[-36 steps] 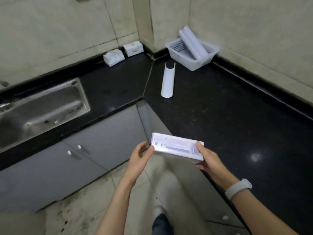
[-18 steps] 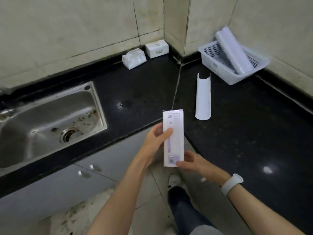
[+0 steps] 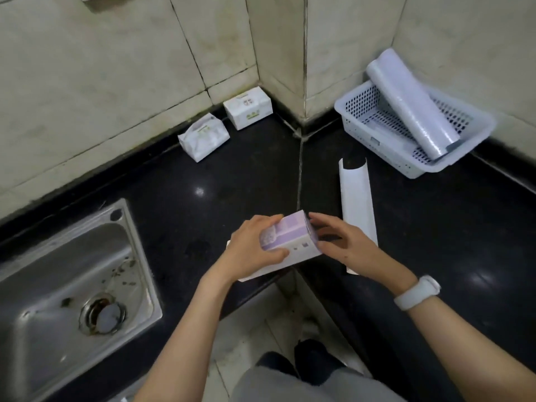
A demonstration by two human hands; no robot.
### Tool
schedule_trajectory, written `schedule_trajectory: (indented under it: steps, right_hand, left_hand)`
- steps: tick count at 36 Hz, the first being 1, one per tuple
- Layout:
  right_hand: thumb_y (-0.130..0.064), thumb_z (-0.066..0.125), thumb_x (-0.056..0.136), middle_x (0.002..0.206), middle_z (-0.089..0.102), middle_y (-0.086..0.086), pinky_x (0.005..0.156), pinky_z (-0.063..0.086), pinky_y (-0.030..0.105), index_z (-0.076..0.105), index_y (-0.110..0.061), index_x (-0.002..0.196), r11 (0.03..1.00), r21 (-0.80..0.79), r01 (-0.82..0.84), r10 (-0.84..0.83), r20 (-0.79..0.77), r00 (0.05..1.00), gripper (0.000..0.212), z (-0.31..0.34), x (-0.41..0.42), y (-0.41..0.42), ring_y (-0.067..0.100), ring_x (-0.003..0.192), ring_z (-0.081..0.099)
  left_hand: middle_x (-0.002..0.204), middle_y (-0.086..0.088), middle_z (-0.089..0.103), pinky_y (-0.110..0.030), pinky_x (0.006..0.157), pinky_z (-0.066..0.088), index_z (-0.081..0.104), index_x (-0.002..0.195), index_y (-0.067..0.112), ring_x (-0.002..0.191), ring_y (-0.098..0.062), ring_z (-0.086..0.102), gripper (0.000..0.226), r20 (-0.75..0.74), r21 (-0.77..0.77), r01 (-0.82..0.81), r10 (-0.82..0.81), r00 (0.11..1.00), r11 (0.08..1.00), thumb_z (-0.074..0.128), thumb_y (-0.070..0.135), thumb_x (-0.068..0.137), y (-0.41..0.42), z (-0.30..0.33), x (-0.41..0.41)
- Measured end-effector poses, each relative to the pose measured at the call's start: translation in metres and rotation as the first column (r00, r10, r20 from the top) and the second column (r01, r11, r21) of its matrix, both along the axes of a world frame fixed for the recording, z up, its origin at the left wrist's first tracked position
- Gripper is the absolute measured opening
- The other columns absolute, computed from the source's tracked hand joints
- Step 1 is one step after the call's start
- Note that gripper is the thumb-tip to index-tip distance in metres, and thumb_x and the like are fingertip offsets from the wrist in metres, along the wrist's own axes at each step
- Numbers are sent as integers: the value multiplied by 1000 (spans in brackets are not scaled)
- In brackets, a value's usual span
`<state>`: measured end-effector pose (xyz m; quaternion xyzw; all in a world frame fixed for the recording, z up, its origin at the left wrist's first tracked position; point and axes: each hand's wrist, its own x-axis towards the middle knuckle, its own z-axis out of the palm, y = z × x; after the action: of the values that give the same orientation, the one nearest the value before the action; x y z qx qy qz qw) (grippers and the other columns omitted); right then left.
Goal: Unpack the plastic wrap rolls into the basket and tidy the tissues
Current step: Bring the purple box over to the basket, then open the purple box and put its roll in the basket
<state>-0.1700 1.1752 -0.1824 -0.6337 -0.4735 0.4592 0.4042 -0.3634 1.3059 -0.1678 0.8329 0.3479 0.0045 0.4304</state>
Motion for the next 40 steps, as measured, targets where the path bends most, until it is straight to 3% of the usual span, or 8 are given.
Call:
schedule_trajectory:
  steps: [7, 16, 21, 26, 30, 32, 37, 40]
  right_hand:
    - [-17, 63, 84, 115, 53, -17, 82, 39, -1, 46, -33, 128, 996, -63, 63, -55, 118, 991, 49, 4, 25, 13, -15, 103, 49]
    - [-33, 59, 71, 110, 53, -19, 87, 40, 5, 37, -47, 125, 964, -109, 241, -208, 252, 945, 60, 7, 43, 24, -7, 102, 51]
    - [-27, 59, 74, 106, 51, -20, 89, 42, 15, 32, -40, 133, 931, -146, 334, -287, 269, 919, 66, 10, 48, 34, -4, 101, 51]
    - [-10, 51, 77, 72, 56, -18, 53, 41, 9, 40, -41, 129, 881, -121, 458, -424, 229, 876, 61, 19, 65, 40, -1, 55, 50]
    - [-10, 49, 88, 113, 56, -4, 81, 48, 19, 37, -40, 133, 869, -44, 493, -481, 161, 862, 56, 23, 72, 43, 5, 90, 56]
    - [-17, 49, 92, 116, 56, 0, 87, 51, 25, 39, -36, 129, 850, 4, 527, -525, 96, 846, 43, 22, 67, 46, 11, 100, 58]
    - [-21, 56, 90, 92, 62, 4, 63, 57, 26, 48, -11, 121, 555, -156, 817, -822, -255, 509, 33, 7, 66, 52, 9, 64, 63]
    - [-17, 64, 84, 94, 58, 4, 65, 52, 26, 45, -12, 119, 483, -190, 855, -873, -180, 454, 40, -2, 62, 55, 12, 70, 59]
  left_hand:
    - [117, 20, 47, -26, 94, 40, 44, 131, 39, 109, -3, 47, 60, -18, -118, 158, -161, 987, 980, 69, 35, 76, 43, -10, 40]
    - [110, 32, 47, -13, 83, 37, 49, 126, 40, 102, 12, 48, 59, -5, -198, 341, -349, 937, 919, 70, 40, 71, 83, -12, 101]
    - [111, 31, 50, -11, 82, 37, 48, 105, 60, 104, 13, 49, 47, 24, -240, 409, -415, 909, 881, 72, 37, 72, 101, -8, 125]
    - [114, 29, 55, -14, 87, 40, 53, 107, 55, 106, 10, 53, 48, 83, -322, 433, -431, 899, 842, 71, 34, 68, 120, -6, 136]
    - [117, 31, 54, -14, 93, 40, 53, 107, 58, 110, 11, 51, 49, 117, -353, 423, -409, 905, 835, 71, 33, 68, 124, -9, 136]
    - [116, 30, 54, -5, 85, 41, 54, 105, 59, 109, 12, 51, 50, 139, -358, 433, -412, 901, 827, 71, 27, 71, 122, -7, 135]
    - [122, 23, 56, -13, 87, 44, 54, 118, 44, 115, 3, 53, 53, 181, -407, 496, -465, 867, 767, 69, 19, 73, 115, -8, 130]
    - [122, 16, 59, -18, 89, 48, 53, 120, 38, 116, -2, 55, 53, 213, -408, 520, -475, 854, 751, 69, 16, 74, 111, -7, 132]
